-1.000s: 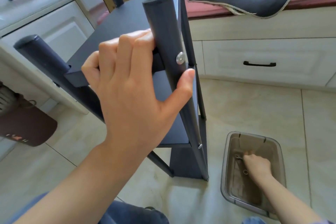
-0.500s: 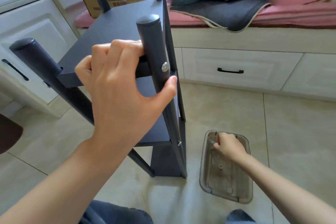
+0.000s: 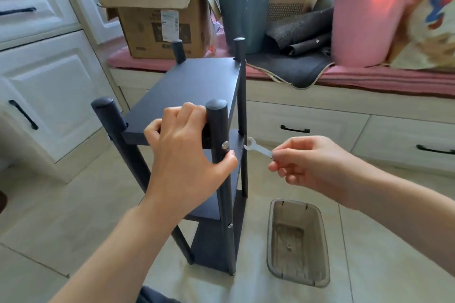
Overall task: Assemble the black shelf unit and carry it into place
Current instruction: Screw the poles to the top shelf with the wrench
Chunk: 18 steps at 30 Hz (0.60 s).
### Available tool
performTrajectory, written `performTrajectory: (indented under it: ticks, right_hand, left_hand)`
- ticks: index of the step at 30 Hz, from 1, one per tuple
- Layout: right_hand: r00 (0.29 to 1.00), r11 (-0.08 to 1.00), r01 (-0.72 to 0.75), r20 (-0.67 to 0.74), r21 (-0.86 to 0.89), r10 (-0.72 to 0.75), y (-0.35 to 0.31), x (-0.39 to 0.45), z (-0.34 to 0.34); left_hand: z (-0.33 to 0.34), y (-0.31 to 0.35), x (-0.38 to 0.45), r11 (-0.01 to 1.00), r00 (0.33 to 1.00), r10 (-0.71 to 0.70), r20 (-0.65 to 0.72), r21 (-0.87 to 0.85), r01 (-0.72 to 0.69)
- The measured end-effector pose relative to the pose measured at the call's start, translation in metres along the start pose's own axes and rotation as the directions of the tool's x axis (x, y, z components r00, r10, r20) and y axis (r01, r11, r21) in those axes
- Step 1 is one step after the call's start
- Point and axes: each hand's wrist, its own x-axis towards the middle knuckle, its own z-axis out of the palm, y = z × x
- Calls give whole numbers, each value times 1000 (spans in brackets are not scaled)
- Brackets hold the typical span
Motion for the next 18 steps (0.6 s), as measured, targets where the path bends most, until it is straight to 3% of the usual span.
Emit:
performTrajectory:
  ticks: [5, 9, 18]
  right_hand:
    - [998, 989, -29, 67, 147, 19, -25, -26, 29]
    - [998, 972, -55, 42, 230, 46, -19, -27, 57]
    - [996, 997, 67, -63, 36, -64, -5, -11, 81]
  left_hand:
    - [-23, -25, 3, 998, 994, -8, 108, -57, 14]
    - [-41, -36, 0, 995, 988, 11, 155, -100, 4]
    - [-65, -41, -11, 979, 999, -39, 22, -197, 43]
